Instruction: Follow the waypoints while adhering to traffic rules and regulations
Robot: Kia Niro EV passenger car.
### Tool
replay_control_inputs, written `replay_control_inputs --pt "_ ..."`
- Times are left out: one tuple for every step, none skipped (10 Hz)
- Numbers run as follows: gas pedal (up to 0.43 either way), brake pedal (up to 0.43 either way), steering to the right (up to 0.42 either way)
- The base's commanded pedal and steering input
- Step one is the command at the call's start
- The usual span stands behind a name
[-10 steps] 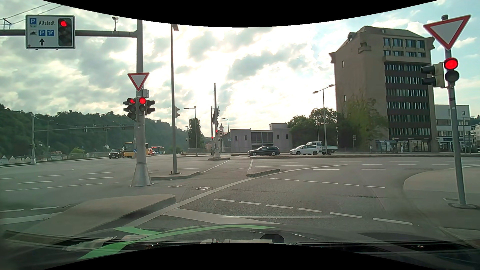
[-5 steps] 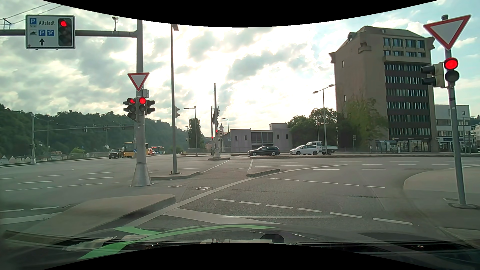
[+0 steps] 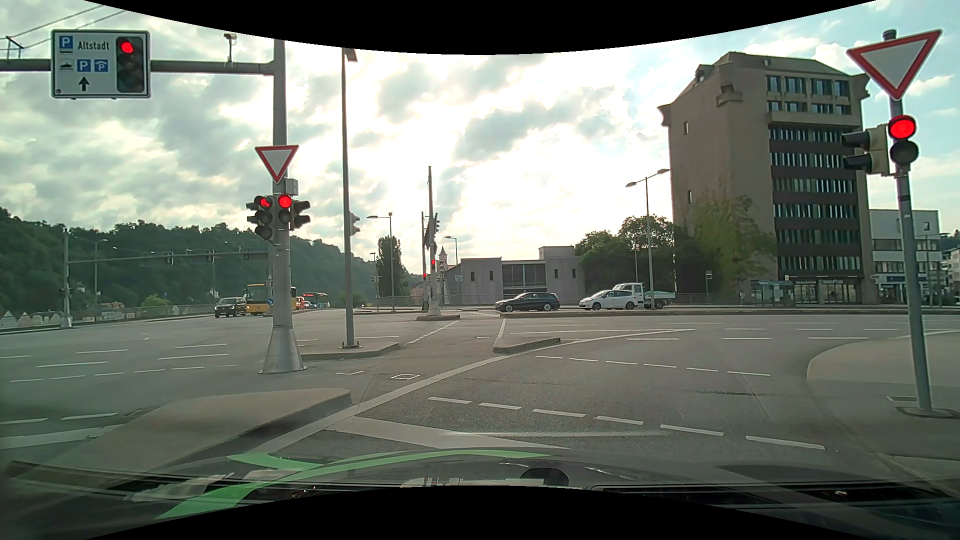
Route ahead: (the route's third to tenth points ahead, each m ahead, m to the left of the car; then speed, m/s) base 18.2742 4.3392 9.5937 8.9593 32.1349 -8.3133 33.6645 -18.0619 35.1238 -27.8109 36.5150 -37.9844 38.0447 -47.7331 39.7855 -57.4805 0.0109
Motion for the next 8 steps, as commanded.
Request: replay_control_inputs --pt "0.000 0.433 0.135" --pt "0.000 0.433 0.135" --pt "0.000 0.433 0.135" --pt "0.000 0.445 0.135" --pt "0.000 0.457 0.135" --pt "0.000 0.451 0.135" --pt "0.000 0.451 0.135" --pt "0.000 0.445 0.135"
